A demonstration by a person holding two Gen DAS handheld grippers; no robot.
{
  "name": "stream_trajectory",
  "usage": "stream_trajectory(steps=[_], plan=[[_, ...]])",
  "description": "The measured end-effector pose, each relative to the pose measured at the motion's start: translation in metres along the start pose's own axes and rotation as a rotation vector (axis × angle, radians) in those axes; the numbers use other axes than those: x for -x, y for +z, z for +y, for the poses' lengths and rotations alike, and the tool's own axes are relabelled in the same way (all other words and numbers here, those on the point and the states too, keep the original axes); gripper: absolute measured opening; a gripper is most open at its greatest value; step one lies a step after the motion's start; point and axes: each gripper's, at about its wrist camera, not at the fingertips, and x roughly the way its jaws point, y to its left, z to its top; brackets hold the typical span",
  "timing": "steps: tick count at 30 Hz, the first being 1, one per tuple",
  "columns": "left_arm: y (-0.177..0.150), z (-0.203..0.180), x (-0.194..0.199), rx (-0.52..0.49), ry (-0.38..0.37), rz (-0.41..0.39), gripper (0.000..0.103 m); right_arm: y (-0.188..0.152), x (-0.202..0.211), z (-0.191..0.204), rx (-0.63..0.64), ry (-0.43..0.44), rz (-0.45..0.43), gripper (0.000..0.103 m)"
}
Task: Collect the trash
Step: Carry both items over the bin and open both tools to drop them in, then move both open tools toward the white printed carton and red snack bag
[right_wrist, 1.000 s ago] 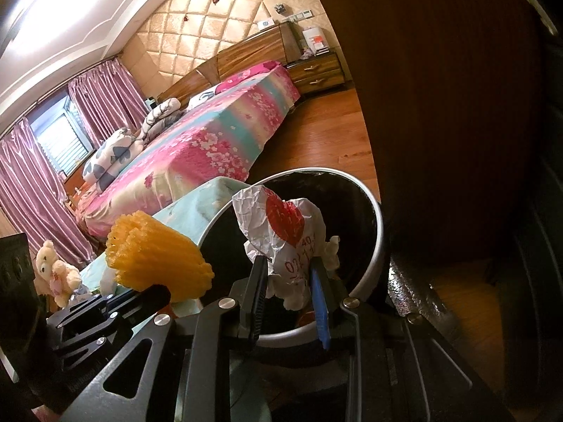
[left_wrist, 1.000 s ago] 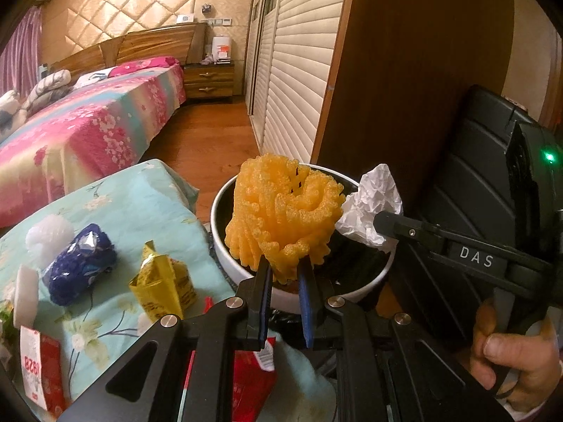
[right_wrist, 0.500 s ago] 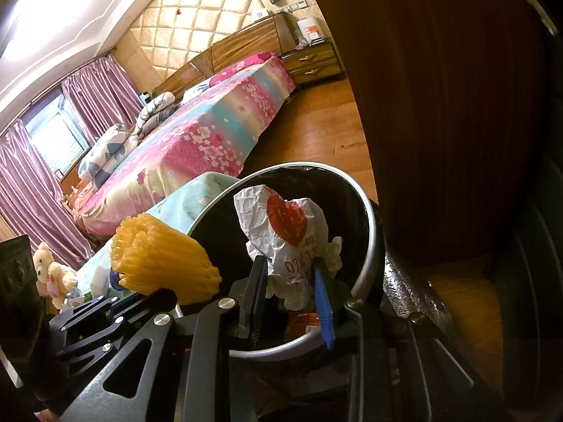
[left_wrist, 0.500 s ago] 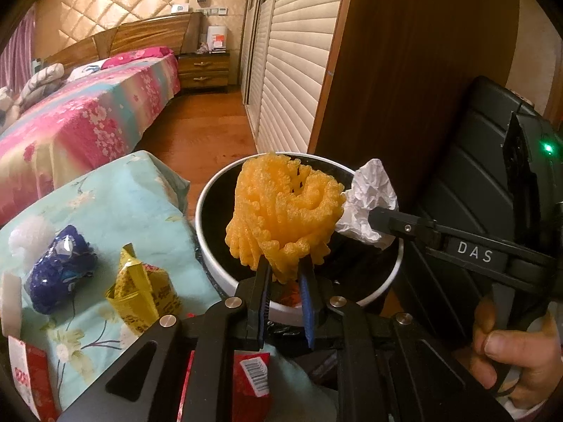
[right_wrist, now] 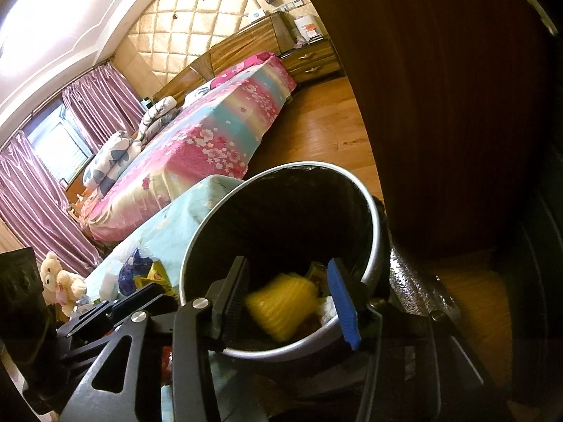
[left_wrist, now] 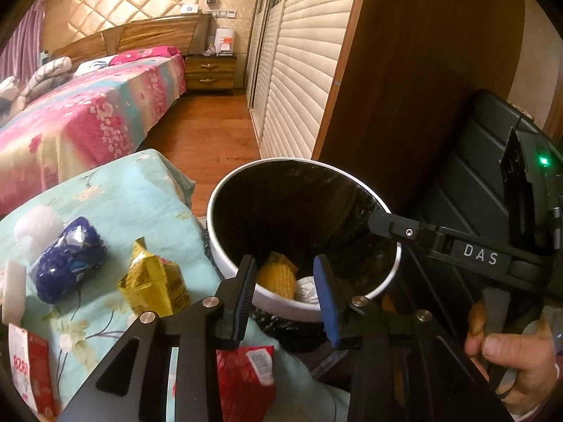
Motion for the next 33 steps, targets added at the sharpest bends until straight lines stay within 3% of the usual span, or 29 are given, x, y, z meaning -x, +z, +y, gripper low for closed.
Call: stream_trajectory(steps=[4,11,16,20,24,33], plan=[[-0.014,0.003,0.016,0.019,0.011,-0.019,0.042,-0.008,0.006,0.008,0.007,0.009,-0.009,0.055],[-0.043,0.019,0.047,0.058,0.05,-0.028,0.043,-0.026,0.014,0.032,0.045,0.026,-0.019,0.064],[-0.059,0.033,0.071,0.09,0.085,-0.035,0.046,-0.038,0.019,0.052,0.077,0.044,-0.025,0.079],[-0.072,0.046,0.094,0.126,0.118,-0.055,0.054,-0.049,0.02,0.066,0.105,0.055,-0.017,0.081],[-0.083,0.055,0.11,0.157,0.149,-0.064,0.06,-0.062,0.019,0.081,0.14,0.065,-0.005,0.089],[-0.111,0.079,0.138,0.226,0.207,-0.054,0.065,-0.087,0.007,0.106,0.198,0.086,0.046,0.09]])
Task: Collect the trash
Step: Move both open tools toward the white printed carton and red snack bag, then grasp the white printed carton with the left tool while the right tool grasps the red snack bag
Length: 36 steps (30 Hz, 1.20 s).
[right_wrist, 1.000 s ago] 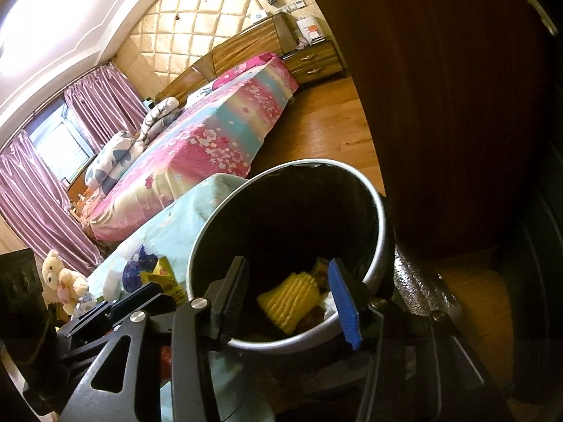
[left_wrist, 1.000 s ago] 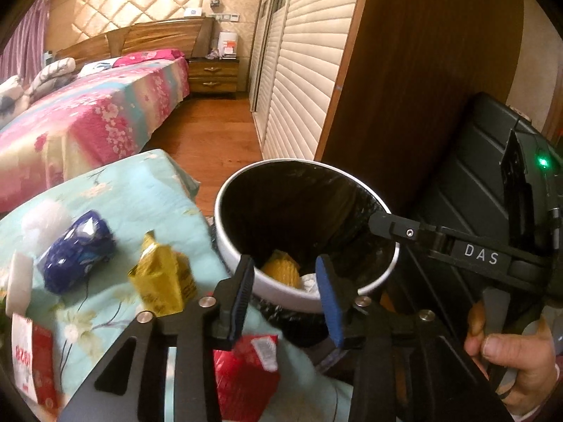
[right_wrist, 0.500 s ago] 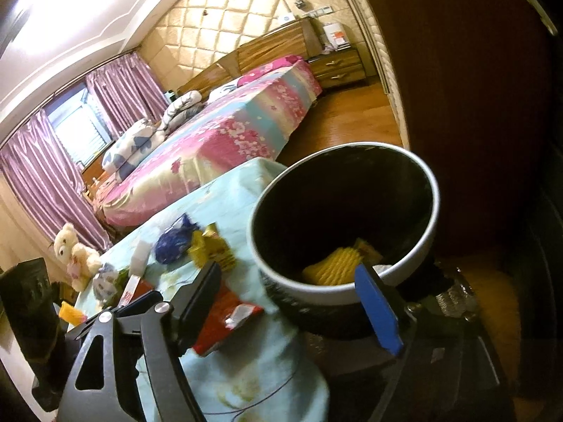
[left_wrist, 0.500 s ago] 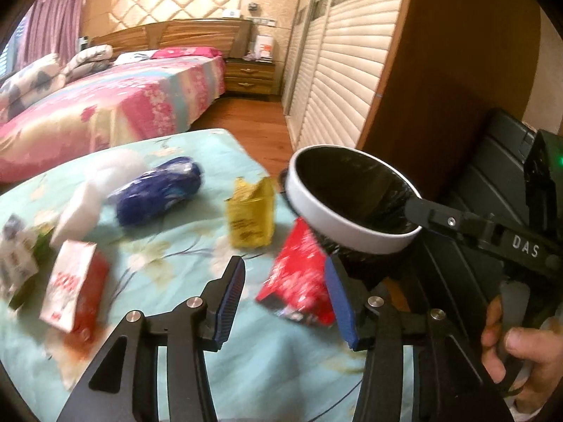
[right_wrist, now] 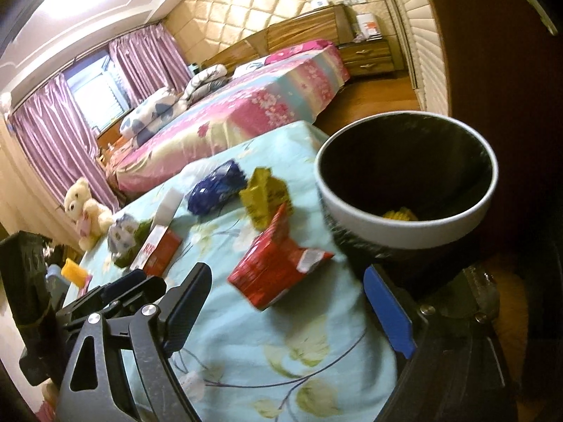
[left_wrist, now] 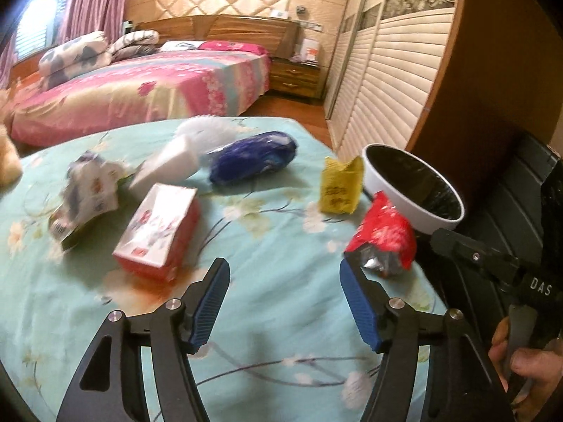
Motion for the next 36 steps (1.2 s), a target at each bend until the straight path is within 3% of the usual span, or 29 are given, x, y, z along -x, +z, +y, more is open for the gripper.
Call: stream_trajectory(steps=[16,25,36], plan=[[-0.009,0.048,0.013,0.07,0.084,-0.002,0.07,-0.012,-0.021,0.021,0.049,-0.02,0.042,0.09],[0.001,0.073,-0.008,0.088,0.147,0.041,0.07,-0.01,-0.036,0.018,0.038,-0.031,0.059,0.09],[0.023,0.086,-0.042,0.092,0.142,0.096,0.07,-0.006,-0.049,0.011,0.02,-0.039,0.07,0.089]])
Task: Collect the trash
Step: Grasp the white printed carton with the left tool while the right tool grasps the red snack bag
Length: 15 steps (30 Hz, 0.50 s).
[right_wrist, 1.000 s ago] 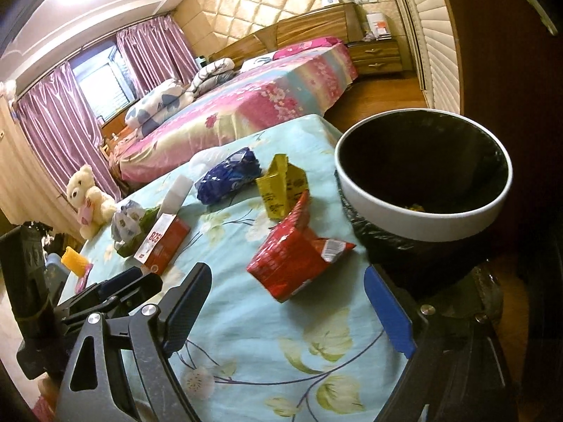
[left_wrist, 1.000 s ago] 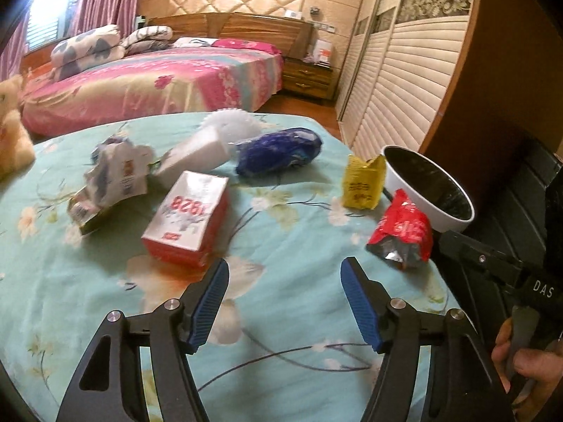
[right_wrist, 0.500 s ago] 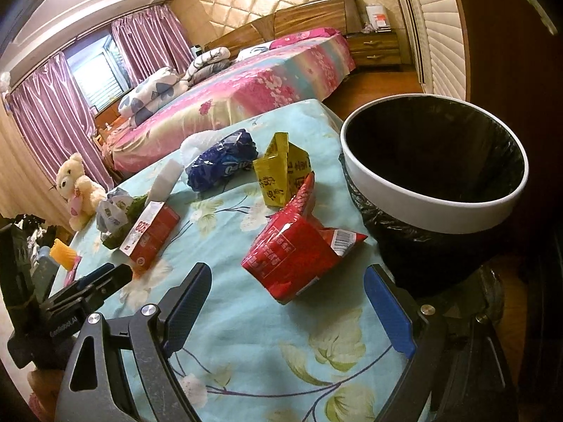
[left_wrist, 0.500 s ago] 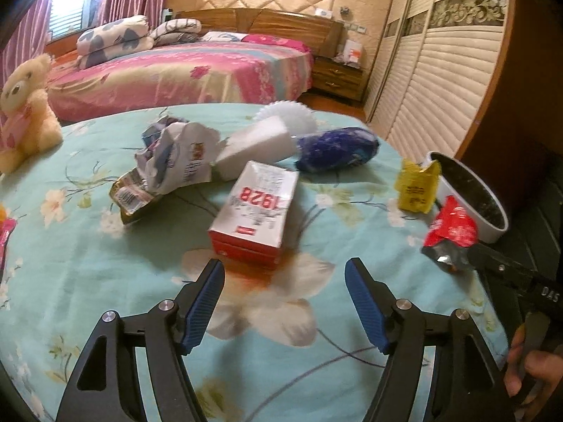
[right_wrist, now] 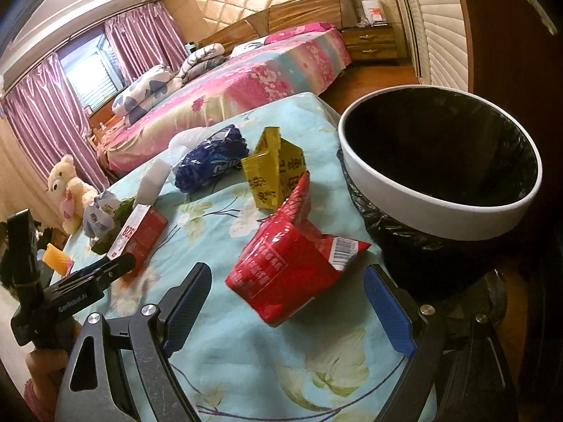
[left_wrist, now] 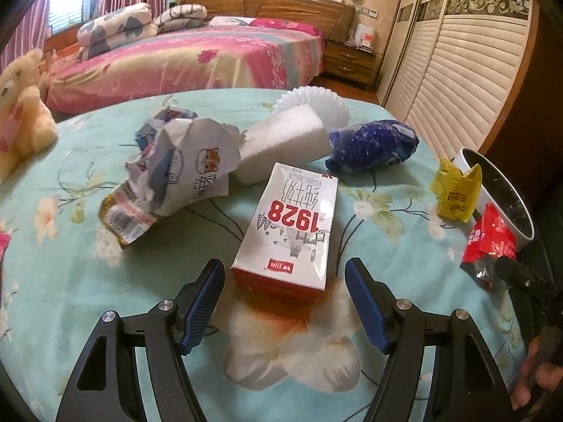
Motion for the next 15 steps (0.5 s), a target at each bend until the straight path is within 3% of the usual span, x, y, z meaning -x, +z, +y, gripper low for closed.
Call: stream_trajectory(steps=[3,4,5,7,9,15], plan=[[0.004,0.002,-0.01,0.008,-0.018,0.025,0.064,0.002,-0.003,-0.004,-0.017,0.0,0.001,0.086],[0.006,0.002,-0.012,0.008,-0.021,0.026,0.053,0.002,-0.004,-0.005,-0.02,-0.003,-0.001,0.077],[0.007,0.002,-0.013,0.004,-0.022,0.025,0.053,0.003,-0.005,-0.005,-0.02,-0.008,0.001,0.072],[0.008,0.001,-0.014,-0.005,-0.035,0.019,0.052,0.003,-0.007,-0.006,-0.022,-0.011,0.005,0.055],[0.007,0.0,-0.011,-0.019,-0.041,0.007,0.052,0.003,-0.009,-0.004,-0.024,-0.013,0.011,0.029],[-0.007,-0.01,0.004,-0.047,-0.05,-0.029,0.051,0.002,-0.005,0.002,-0.005,0.006,0.0,0.025]])
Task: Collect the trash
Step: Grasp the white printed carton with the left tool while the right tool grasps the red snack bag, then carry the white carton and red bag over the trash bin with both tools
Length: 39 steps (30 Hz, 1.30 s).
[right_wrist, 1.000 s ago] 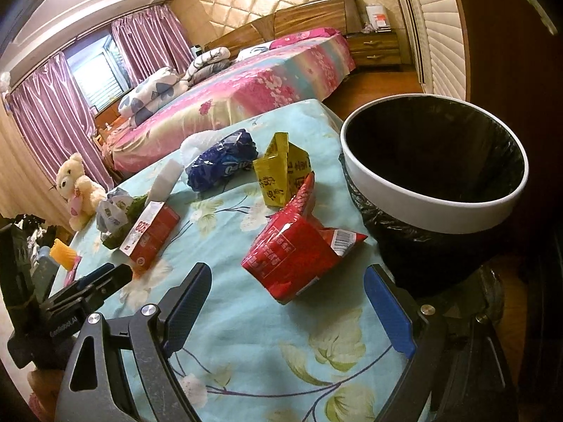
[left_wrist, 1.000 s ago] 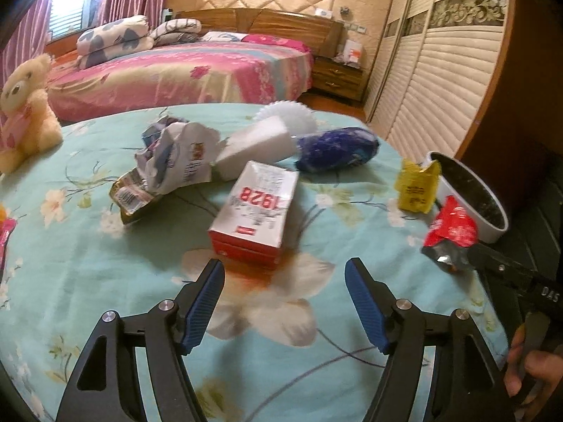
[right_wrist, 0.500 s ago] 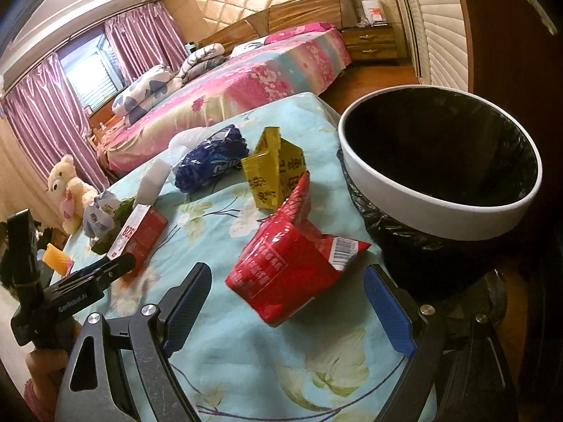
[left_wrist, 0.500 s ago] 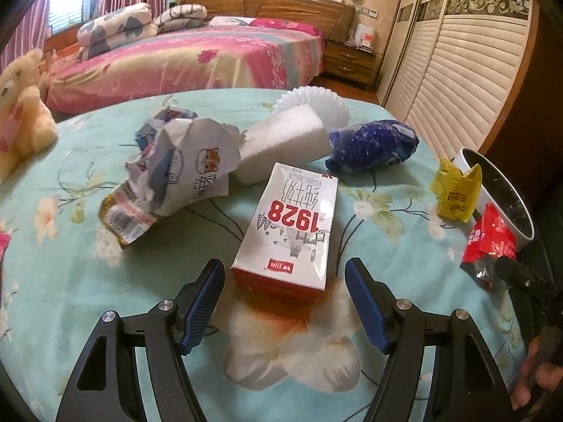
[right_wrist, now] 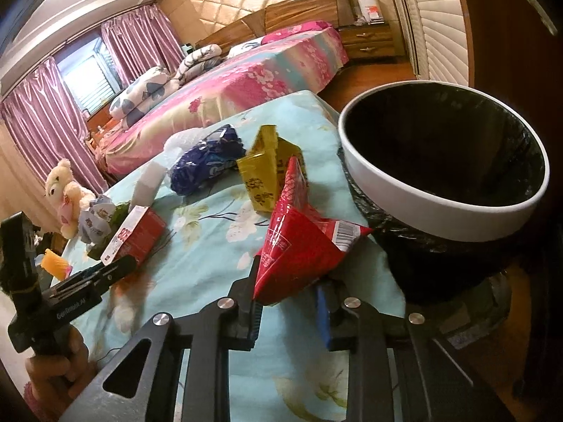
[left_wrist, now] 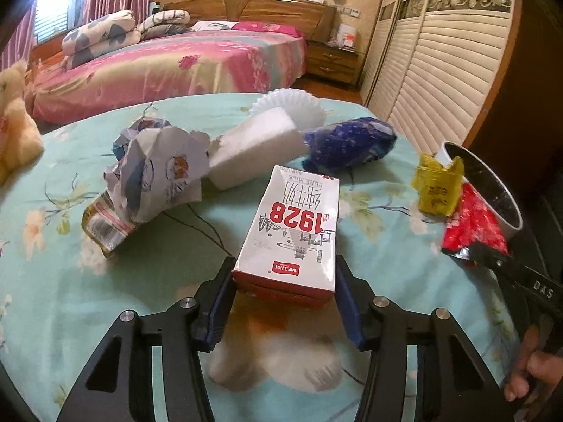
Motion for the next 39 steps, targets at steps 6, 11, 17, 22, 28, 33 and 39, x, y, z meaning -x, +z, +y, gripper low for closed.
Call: stream_trajectory(steps=[6,11,17,22,28,33,39], plan=[[-0.015,-0.01,0.015,0.01,-0.058,-0.006,0.051,0.001,0.01,0.005,0.015,0.03,-0.012,0.024],[-0.017,-0.019,0.027,-0.01,-0.086,-0.022,0.051,0.003,0.02,0.003,0.016,0.041,-0.029,0.024],[-0.017,-0.035,0.037,-0.04,-0.115,-0.033,0.051,0.004,0.032,-0.002,0.013,0.041,-0.053,0.024],[-0.015,-0.053,0.04,-0.076,-0.132,-0.033,0.051,0.007,0.04,-0.011,0.003,0.042,-0.071,0.024],[-0.012,-0.07,0.039,-0.104,-0.144,-0.037,0.051,0.011,0.05,-0.026,-0.014,0.03,-0.091,0.024],[-0.009,-0.085,0.036,-0.128,-0.158,-0.034,0.051,0.016,0.059,-0.04,-0.03,0.022,-0.112,0.024],[-0.003,-0.106,0.031,-0.172,-0.175,-0.035,0.051,0.022,0.067,-0.056,-0.051,0.001,-0.135,0.024]])
